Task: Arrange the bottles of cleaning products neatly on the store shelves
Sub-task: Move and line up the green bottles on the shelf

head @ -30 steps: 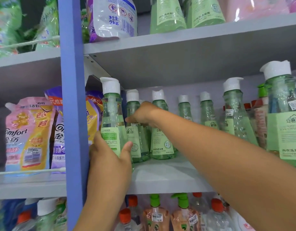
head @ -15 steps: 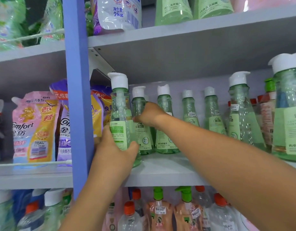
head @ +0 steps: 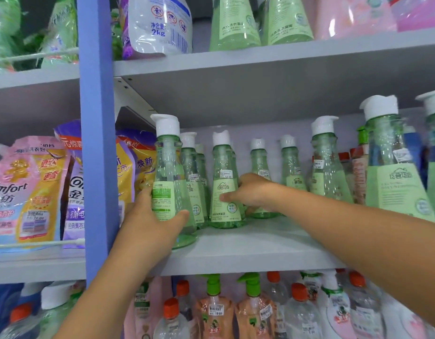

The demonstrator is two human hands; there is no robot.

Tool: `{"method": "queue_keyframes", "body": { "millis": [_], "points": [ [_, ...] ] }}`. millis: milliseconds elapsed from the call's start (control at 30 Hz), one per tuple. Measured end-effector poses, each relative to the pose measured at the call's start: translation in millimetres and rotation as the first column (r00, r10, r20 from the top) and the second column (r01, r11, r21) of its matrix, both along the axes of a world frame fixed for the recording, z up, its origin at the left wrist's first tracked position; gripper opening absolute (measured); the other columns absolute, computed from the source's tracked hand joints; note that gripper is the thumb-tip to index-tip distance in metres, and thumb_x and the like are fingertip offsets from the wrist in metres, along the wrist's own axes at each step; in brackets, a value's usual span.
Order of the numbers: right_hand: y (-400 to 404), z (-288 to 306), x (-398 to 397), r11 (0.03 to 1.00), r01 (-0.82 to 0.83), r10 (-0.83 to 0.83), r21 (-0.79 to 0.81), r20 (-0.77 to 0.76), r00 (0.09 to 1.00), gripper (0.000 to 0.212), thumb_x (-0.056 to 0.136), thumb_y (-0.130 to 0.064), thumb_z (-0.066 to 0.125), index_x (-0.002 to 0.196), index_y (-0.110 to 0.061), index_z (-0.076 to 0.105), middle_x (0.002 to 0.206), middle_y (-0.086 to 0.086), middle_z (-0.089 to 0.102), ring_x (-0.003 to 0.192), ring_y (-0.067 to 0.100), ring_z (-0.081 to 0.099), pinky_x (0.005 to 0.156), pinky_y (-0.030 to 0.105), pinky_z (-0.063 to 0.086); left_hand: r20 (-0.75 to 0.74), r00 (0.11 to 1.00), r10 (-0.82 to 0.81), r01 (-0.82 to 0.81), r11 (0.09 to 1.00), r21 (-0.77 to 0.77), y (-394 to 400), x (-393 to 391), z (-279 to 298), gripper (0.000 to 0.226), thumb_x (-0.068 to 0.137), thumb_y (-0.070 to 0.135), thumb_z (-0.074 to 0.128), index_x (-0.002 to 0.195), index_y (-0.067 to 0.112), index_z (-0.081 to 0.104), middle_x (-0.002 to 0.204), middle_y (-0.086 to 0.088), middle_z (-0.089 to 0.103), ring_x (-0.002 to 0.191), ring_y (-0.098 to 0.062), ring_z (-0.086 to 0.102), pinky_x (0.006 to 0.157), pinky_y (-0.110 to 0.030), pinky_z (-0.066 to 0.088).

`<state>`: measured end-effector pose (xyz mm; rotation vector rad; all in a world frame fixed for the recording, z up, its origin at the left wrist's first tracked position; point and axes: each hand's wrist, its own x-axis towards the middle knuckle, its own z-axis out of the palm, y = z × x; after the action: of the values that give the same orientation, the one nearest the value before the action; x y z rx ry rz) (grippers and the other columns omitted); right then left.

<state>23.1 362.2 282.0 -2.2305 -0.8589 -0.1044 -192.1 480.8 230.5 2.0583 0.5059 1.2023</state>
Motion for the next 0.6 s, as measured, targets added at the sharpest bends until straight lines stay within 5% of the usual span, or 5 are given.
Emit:
{"method": "queue_keyframes", "body": {
  "millis": [167,233,333,467,600],
  "points": [
    [-30.4,5.8,-19.9,0.999,0.028,-0.023,-0.033,0.153,0.988,0.078,0.087,-0.055,0.07,0.152,-0.02,0.041,0.151,0.0,0.05,0.131,0.025,0.054,0.108,0.04,0.046,-0.059,0.991,-0.118,0.114,0.992,-0.052,-1.5,8.1,10.3,0.068,0.082,0.039,0.08,0.138,0.036,0.042,0.097,0.023,0.054,0.081,-0.001,0.056,0.071,-0.03,0.043],
    [-65.1,14.5,-25.1,0.97,0.112,-0.173,0.218,0.288,0.942,0.074,0.092,-0.046,0.067,0.154,-0.019,0.036,0.153,0.005,0.043,0.135,0.027,0.048,0.108,0.036,0.043,-0.107,0.975,-0.193,0.184,0.979,-0.087,-3.3,14.1,14.7,0.077,0.08,0.04,0.082,0.143,0.032,0.04,0.098,0.02,0.056,0.082,-0.005,0.06,0.065,-0.027,0.044],
    [-118.1,20.0,-19.7,0.804,0.284,-0.501,0.523,0.336,0.798,0.066,0.093,-0.034,0.065,0.148,-0.011,0.037,0.146,0.015,0.036,0.136,0.033,0.038,0.11,0.039,0.038,-0.178,0.946,-0.27,0.252,0.961,-0.117,-3.4,26.0,19.3,0.095,0.063,0.055,0.089,0.141,0.035,0.039,0.11,0.008,0.062,0.094,-0.016,0.066,0.081,-0.038,0.055],
    [-139.2,18.3,-16.6,0.808,0.436,-0.514,0.396,0.11,0.851,0.095,0.093,-0.033,0.068,0.16,-0.009,0.005,0.157,0.02,0.023,0.143,0.035,0.033,0.11,0.039,0.038,-0.214,0.922,-0.323,0.307,0.946,-0.106,-16.5,38.6,22.4,0.094,0.068,0.05,0.088,0.142,0.037,0.032,0.105,0.005,0.061,0.091,-0.017,0.065,0.077,-0.036,0.052],
    [-130.7,13.1,-9.0,0.832,0.513,-0.524,0.212,-0.001,0.851,0.068,0.085,-0.041,0.079,0.135,-0.007,0.047,0.113,0.009,0.06,0.094,0.027,0.06,0.075,0.034,0.049,-0.226,0.898,-0.377,0.364,0.926,-0.098,-27.5,43.7,22.6,0.087,0.076,0.046,0.083,0.143,0.037,0.028,0.099,0.01,0.059,0.085,-0.008,0.063,0.072,-0.031,0.048]
  ]
}}
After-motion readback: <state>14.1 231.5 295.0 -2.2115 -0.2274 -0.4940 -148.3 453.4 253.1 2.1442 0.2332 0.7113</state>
